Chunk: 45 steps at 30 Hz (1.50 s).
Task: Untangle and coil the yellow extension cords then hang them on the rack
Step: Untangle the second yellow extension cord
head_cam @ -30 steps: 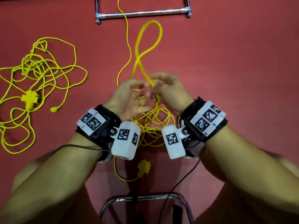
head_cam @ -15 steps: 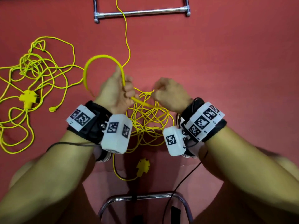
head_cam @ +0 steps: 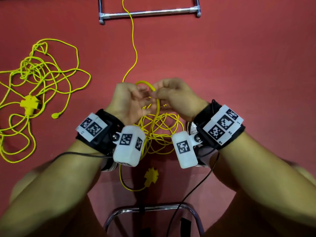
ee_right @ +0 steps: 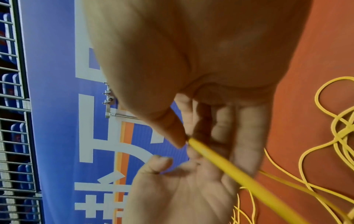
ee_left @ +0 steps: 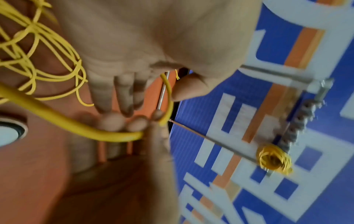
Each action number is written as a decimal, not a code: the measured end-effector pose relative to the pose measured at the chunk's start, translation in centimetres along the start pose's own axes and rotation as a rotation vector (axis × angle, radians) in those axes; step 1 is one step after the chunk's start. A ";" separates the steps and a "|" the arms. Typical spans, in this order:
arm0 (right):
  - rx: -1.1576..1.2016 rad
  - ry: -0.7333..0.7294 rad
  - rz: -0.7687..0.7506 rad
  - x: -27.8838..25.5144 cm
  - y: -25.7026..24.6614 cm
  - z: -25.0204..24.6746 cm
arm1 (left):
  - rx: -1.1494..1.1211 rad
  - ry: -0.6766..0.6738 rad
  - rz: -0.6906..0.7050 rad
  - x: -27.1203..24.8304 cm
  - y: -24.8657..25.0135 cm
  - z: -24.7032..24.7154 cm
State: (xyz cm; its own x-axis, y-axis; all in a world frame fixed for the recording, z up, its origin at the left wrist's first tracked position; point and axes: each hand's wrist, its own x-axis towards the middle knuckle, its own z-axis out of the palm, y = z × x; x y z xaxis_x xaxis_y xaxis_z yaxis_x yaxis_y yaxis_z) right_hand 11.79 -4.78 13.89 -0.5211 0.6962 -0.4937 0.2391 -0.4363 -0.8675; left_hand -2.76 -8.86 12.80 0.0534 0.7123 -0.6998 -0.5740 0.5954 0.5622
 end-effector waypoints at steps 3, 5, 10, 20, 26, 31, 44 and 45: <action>-0.152 -0.197 0.122 -0.9 0.1 0.7 | -0.201 0.048 0.056 0.3 0.8 -0.2; -0.207 -0.292 0.221 -1.2 0.3 0.9 | -0.184 0.176 0.087 1.2 0.7 -0.8; -0.402 -0.395 0.267 -1.5 0.7 1.0 | -0.044 0.342 0.237 1.9 0.5 -1.4; 0.192 0.229 0.089 1.4 0.4 -0.6 | 0.428 -0.101 -0.023 -1.3 -1.1 1.5; 0.178 0.179 -0.058 1.5 1.0 -0.4 | 0.430 0.065 -0.091 -0.8 -1.1 1.0; -0.069 -0.161 0.031 0.0 0.9 -0.1 | 0.009 0.123 -0.011 -0.2 0.4 0.0; 0.173 0.251 0.196 1.3 0.9 -0.9 | 0.424 -0.060 0.055 -0.6 -1.0 0.8; 0.233 0.210 0.182 1.3 0.7 -1.0 | 0.488 -0.118 0.028 -0.9 -1.3 1.0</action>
State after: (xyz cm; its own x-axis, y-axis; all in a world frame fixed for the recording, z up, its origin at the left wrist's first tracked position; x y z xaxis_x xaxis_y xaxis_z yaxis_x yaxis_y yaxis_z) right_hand 12.09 -3.64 12.64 -0.3016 0.6863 -0.6618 0.1067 -0.6654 -0.7388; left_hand -1.24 -9.96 13.11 0.1517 0.7506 -0.6431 -0.1291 0.6601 0.7400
